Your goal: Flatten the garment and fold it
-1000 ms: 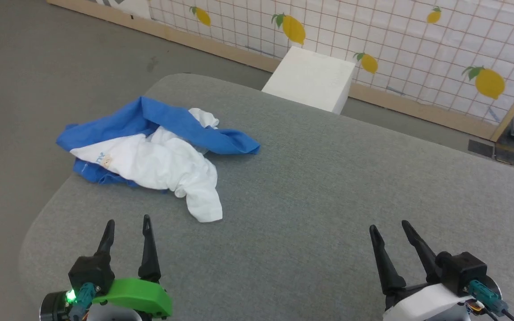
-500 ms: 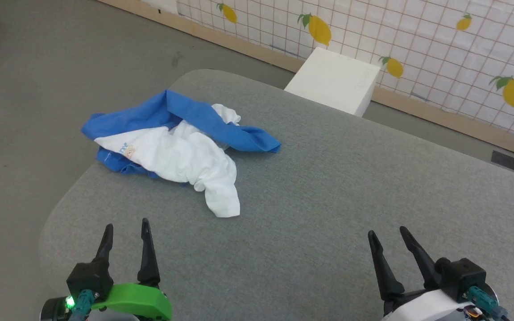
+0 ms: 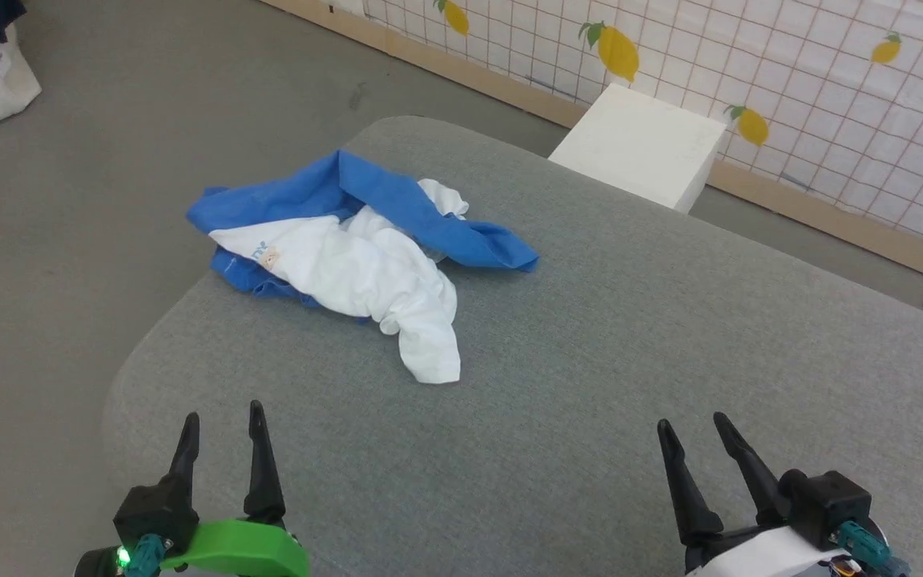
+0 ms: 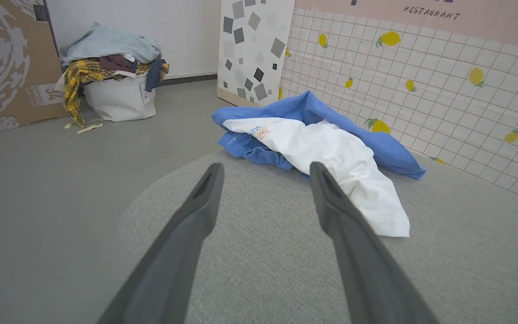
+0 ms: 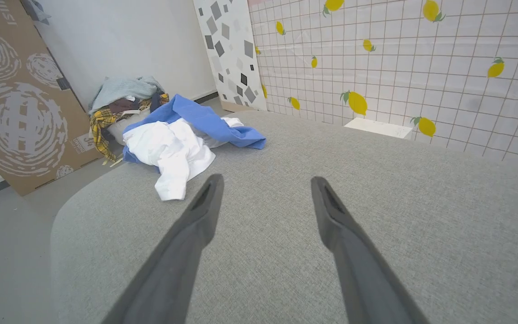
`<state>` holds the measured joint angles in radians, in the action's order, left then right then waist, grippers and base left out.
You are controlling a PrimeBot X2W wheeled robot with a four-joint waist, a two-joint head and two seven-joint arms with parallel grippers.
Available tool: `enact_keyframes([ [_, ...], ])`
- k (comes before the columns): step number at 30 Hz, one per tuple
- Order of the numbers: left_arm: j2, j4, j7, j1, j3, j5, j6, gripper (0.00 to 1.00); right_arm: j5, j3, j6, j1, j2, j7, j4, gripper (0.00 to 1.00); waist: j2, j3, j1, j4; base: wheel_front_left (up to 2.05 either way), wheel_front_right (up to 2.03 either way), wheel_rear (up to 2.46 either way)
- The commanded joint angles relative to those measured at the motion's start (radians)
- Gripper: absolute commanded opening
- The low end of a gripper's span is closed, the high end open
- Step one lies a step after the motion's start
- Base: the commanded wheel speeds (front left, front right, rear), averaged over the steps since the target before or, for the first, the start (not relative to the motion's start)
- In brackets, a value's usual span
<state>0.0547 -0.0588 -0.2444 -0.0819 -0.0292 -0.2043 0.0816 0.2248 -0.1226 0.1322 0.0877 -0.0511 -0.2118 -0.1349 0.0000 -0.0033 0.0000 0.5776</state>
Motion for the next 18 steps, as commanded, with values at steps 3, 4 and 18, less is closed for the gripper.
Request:
enact_keyframes([
  [3,-0.005,-0.005,-0.016,-0.016,-0.002,-0.012,0.009,1.00,0.017,-0.003,-0.001,0.018,0.001,-0.013,-0.007,1.00,0.0000,0.006,0.0000,0.020,0.00,0.00,0.00],
  [4,-0.005,-0.005,-0.017,-0.016,-0.002,-0.013,0.010,1.00,0.018,-0.004,-0.002,0.018,0.001,-0.015,-0.008,1.00,0.0000,0.006,0.0000,0.024,0.00,0.00,0.00],
  [18,0.001,-0.011,-0.017,0.012,0.012,-0.021,-0.017,1.00,0.017,-0.006,-0.002,0.015,0.001,-0.005,-0.005,1.00,0.0000,0.012,0.0000,0.014,0.00,0.00,0.00],
])
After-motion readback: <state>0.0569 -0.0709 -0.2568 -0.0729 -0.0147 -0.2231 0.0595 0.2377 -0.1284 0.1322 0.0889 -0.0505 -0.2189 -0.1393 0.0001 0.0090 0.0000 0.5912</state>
